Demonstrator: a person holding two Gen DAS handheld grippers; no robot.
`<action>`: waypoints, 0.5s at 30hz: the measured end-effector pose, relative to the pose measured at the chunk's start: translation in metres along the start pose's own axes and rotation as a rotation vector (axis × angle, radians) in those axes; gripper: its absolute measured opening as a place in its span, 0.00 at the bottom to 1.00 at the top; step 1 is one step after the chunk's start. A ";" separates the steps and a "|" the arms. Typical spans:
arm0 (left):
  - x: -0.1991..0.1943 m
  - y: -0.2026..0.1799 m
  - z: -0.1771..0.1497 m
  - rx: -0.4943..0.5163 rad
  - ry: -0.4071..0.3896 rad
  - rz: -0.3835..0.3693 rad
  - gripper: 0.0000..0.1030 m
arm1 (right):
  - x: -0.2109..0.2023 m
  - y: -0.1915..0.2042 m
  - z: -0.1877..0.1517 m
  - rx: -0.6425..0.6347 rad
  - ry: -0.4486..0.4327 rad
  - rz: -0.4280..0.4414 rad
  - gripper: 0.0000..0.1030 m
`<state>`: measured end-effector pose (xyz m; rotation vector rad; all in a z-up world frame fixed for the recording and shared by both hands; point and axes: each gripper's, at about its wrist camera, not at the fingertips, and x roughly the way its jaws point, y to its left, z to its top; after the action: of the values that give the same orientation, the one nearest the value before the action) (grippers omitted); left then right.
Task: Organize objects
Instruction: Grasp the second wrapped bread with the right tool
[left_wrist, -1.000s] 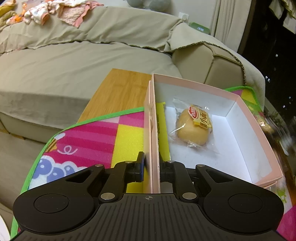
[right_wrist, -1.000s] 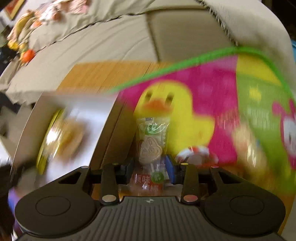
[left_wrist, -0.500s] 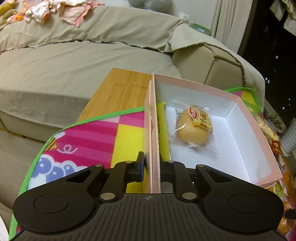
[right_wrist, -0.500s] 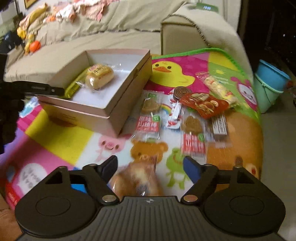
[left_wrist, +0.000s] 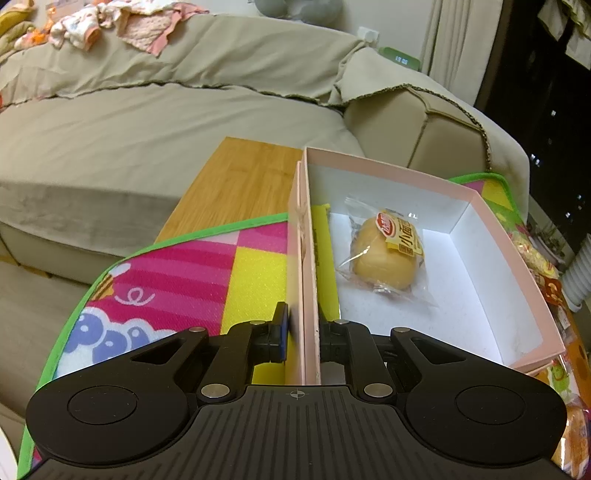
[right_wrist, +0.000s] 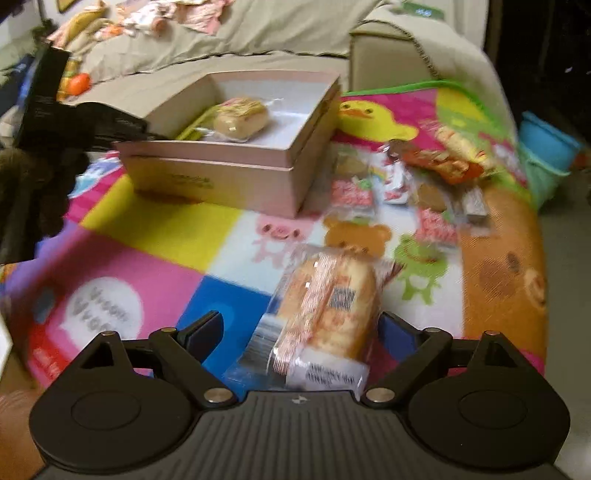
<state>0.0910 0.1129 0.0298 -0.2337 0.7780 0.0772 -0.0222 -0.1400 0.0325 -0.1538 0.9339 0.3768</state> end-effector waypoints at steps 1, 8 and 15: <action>0.000 0.000 0.000 0.000 0.000 0.000 0.14 | 0.003 0.000 0.002 0.019 0.005 -0.020 0.89; 0.000 0.000 -0.001 0.006 0.001 0.002 0.14 | 0.016 0.004 0.007 0.057 0.003 -0.052 0.86; 0.000 0.000 -0.001 0.008 0.001 0.001 0.14 | 0.017 0.004 0.007 0.066 0.005 -0.070 0.58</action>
<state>0.0904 0.1123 0.0297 -0.2260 0.7793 0.0755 -0.0096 -0.1303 0.0227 -0.1270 0.9418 0.2804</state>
